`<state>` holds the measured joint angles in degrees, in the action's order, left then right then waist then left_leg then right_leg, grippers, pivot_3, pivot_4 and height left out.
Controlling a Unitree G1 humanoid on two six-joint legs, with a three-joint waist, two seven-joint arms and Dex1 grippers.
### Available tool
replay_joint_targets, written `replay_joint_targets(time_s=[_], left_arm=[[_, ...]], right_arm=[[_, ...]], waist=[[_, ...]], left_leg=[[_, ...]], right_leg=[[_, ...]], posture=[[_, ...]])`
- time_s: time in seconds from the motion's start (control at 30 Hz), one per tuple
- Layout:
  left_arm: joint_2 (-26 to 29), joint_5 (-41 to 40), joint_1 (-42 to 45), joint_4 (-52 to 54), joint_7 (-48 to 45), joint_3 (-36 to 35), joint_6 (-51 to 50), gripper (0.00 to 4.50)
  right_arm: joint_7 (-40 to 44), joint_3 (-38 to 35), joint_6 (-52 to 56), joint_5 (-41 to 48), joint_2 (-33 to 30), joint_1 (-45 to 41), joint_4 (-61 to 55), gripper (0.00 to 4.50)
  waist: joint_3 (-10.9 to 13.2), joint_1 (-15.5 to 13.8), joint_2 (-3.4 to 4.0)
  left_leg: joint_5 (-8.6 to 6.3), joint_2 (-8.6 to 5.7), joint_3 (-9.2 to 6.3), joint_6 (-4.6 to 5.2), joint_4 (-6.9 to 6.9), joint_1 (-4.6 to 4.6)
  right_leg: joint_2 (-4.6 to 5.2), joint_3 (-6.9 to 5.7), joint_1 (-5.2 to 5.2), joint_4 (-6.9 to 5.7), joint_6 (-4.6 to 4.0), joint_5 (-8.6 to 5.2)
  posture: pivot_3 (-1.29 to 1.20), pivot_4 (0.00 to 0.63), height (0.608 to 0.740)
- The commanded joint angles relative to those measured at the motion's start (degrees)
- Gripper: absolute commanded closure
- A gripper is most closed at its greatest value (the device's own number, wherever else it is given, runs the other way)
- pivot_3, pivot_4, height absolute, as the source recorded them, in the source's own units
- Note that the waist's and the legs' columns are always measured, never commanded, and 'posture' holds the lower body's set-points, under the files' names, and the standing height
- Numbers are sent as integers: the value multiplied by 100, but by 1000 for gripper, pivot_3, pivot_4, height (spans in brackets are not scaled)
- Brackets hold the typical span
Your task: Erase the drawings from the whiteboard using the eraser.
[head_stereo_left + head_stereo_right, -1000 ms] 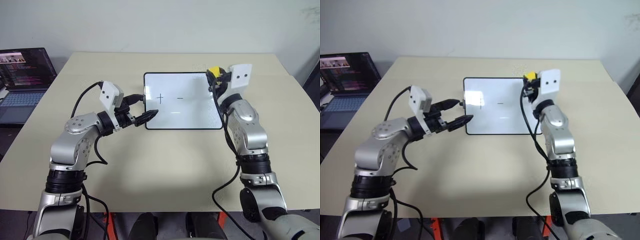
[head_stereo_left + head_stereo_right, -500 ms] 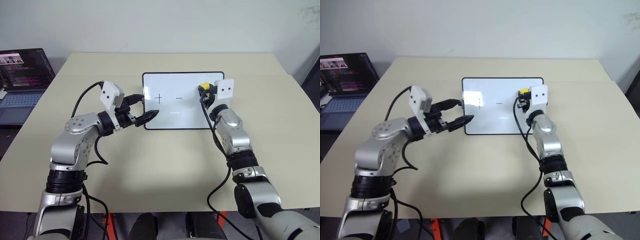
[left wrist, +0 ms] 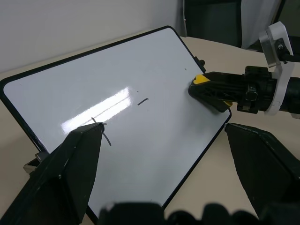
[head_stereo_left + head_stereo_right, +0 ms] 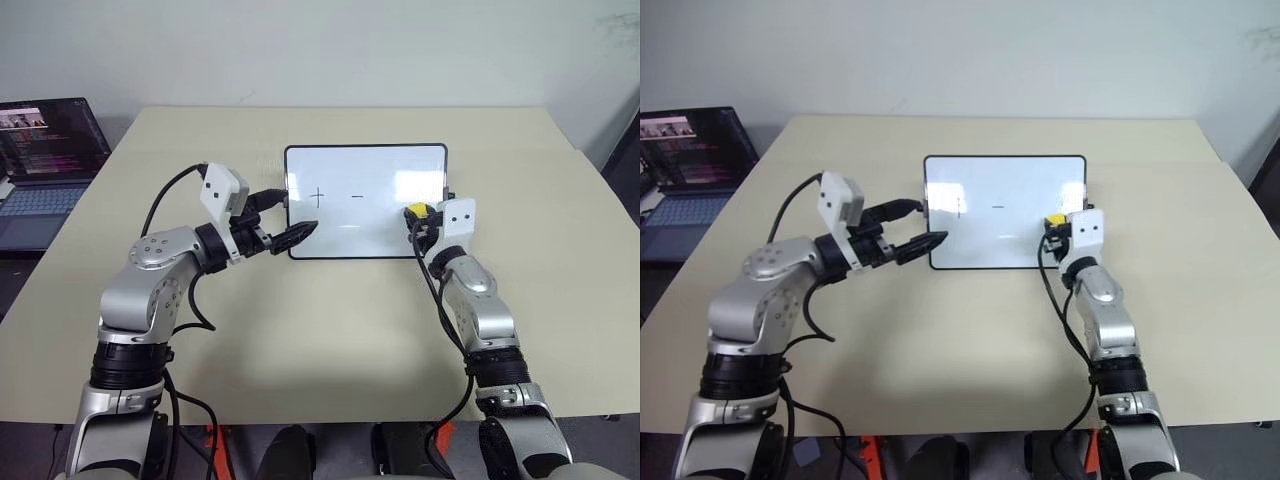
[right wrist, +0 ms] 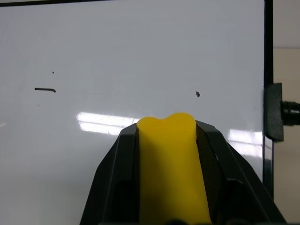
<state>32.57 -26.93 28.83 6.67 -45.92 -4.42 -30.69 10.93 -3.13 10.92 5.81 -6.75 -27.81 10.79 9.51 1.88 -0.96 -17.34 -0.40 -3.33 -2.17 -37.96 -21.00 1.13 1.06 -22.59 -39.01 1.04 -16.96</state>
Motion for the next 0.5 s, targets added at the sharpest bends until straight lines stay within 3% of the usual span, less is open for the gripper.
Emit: replay_joint_targets(time_s=[0.03, 0.27, 0.5], left_arm=[[30, -57, 129, 106, -40, -66, 64, 0], [9, -47, 158, 65, -74, -43, 75, 0], [-18, -23, 197, 19, -100, -37, 91, 0]], right_arm=[[-87, -171, 180, 69, -152, -116, -454, 3210], [-183, -420, 282, 173, -384, -1011, -471, 3210], [-252, -507, -119, 155, -348, -1756, 393, 3210]], waist=[[0, -3, 0], [2, 12, 2], [1, 2, 1]], left_leg=[[0, 0, 0, 0, 0, 0], [0, 0, 3, 0, 3, -3], [0, 0, 4, 0, 4, -6]], right_leg=[[0, 0, 0, 0, 0, 0], [-1, 2, -6, 1, 0, 0], [0, 2, -7, 5, 0, 0]], posture=[[0, 150, 740], [0, 150, 740], [0, 150, 740]])
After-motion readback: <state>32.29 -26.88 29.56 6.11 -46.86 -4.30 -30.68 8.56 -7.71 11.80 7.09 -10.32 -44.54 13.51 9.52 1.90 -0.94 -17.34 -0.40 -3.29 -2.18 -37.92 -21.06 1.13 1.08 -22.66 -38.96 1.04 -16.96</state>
